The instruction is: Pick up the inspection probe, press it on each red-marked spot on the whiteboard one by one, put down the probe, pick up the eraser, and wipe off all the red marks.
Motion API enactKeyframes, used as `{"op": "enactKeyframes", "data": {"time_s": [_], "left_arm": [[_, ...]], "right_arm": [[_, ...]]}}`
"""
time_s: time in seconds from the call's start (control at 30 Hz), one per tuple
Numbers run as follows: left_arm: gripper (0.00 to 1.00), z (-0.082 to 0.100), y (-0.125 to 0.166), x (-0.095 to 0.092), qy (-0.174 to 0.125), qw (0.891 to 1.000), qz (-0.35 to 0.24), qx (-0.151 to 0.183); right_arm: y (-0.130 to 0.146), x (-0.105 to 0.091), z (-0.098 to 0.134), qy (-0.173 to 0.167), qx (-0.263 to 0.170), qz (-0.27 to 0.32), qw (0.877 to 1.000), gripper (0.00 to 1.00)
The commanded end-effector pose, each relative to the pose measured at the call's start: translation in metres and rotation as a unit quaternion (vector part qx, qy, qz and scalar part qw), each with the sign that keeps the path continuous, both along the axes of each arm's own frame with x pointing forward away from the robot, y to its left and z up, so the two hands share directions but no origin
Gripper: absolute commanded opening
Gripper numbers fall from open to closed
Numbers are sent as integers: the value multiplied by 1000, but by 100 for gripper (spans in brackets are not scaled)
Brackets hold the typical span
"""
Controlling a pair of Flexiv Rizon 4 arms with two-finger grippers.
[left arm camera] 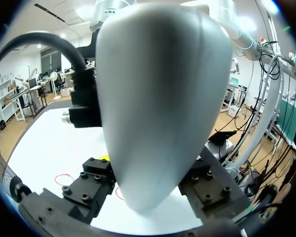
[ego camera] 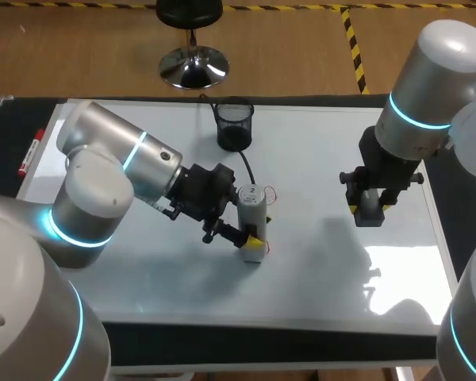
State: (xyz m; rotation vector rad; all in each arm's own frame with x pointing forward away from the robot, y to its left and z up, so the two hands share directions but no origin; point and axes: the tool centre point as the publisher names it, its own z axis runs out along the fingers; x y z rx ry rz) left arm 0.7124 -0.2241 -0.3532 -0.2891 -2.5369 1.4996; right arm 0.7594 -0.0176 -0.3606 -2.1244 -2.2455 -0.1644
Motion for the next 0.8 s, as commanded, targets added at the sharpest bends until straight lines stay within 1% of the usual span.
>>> {"op": "enactKeyframes", "data": {"time_s": [0.03, 0.23, 0.4, 0.67, 0.8], "left_arm": [[0, -3, 6, -10, -4, 1000, 8, -3], [0, 6, 7, -10, -17, 1000, 13, -13], [0, 19, 8, -8, -39, 999, 21, -18], [0, 38, 10, -11, -54, 998, 16, -16], [0, 46, 16, -12, -57, 998, 14, -6]], "right_arm": [[-1, 0, 0, 0, 1, 1, 1000, 0], [-1, 0, 0, 0, 1, 1, 1000, 0], [-1, 0, 0, 0, 1, 1, 1000, 0], [-1, 0, 0, 0, 1, 1, 1000, 0], [-1, 0, 0, 0, 1, 1, 1000, 0]]}}
